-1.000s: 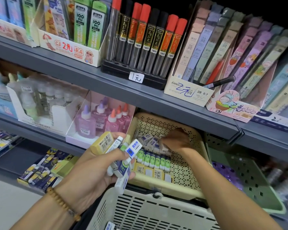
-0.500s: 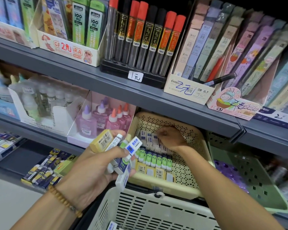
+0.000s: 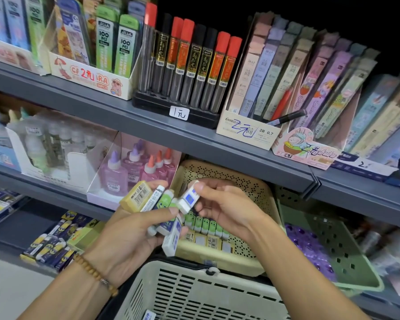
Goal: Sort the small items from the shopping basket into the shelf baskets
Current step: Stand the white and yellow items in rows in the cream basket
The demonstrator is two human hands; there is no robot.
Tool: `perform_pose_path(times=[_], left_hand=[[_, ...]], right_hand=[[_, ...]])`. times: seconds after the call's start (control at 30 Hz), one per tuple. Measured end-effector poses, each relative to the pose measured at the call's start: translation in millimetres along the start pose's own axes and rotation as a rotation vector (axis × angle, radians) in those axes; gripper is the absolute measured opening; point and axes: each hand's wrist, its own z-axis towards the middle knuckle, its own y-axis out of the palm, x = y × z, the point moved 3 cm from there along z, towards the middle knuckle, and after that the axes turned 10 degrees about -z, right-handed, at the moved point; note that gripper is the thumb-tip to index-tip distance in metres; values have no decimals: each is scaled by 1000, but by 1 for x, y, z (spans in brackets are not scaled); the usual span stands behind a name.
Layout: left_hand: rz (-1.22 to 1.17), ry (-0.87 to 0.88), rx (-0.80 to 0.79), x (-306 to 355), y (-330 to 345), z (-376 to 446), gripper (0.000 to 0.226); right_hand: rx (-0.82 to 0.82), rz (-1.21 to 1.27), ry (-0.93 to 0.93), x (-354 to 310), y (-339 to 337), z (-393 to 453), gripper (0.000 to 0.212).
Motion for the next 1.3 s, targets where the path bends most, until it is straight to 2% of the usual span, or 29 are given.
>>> perform_pose_path(times=[0.07,0.13,0.27,0.33,0.4,0.5,0.7,0.8,0.87,0.97,1.1,1.2,1.3], left_hand=[[-50,7,44,-1,1,2,48],[-81,15,97,-2,2,3,44],[-141,103,151,-2,3,6,46],[-158,117,177,-3,3,7,44],[-170,126,193,-4,2,9,39],[-197,122,201,-4,2,11,33],[-235,129,183,-1,0,12,46],[-234,115,193,-2,0,11,52],[-242,117,209,-3,0,11,55],[-257,131,249,-5,0,11,48],[-235,174,279,-7,-3,12,49],[-207,165,284,-10,-4,13,47],[-210,166,283,-12,-4,14,47]], right_hand=[[42,6,3,3,-11,-6,34],[94,-70,35,9,-23,-12,30],[419,-358,150,23,-63,-7,9],[536,-448,206,27,-79,6,13],[571,-594,237,30,-88,19,19],[525,-748,240,37,-92,41,25],[463,-624,295,41,-87,52,18],[512,-663,232,32,-79,39,13],[508,-561,147,22,-64,27,9],[347,-477,20,5,-27,3,9],[143,-491,-57,-8,19,-24,31],[65,-443,-31,-4,35,-29,28],[56,-458,32,3,35,-26,30]])
